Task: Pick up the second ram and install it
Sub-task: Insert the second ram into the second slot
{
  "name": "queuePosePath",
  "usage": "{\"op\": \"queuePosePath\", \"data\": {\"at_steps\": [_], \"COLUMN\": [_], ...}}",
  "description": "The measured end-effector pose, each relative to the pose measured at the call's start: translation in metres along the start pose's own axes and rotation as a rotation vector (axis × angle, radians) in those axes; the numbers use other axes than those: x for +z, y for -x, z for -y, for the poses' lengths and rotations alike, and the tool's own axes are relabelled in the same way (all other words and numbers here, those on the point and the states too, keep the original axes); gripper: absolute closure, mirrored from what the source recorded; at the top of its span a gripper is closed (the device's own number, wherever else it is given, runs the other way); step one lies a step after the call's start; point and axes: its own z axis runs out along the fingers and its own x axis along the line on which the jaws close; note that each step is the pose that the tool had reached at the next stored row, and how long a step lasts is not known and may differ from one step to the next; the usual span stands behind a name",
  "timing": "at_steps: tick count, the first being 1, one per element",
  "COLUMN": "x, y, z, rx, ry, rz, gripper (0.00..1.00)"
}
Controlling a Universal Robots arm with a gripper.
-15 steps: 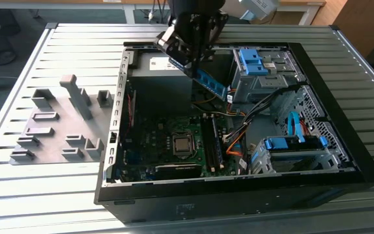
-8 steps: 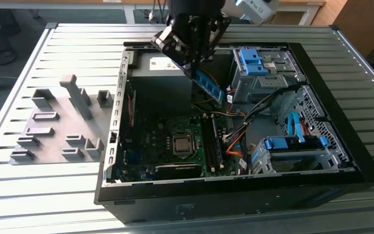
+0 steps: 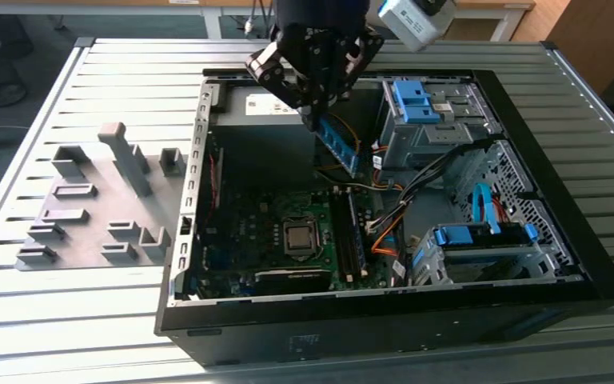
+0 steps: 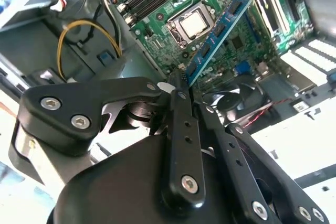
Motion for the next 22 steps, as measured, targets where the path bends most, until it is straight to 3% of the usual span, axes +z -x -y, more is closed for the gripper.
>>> {"op": "queuePosePath", "data": {"at_steps": [22], "x": [0.0067], "y": [-0.0001], "z": [0.0], "rx": [0.398], "ry": [-0.0071], "rz": [-0.001], "gripper": [0.85]}}
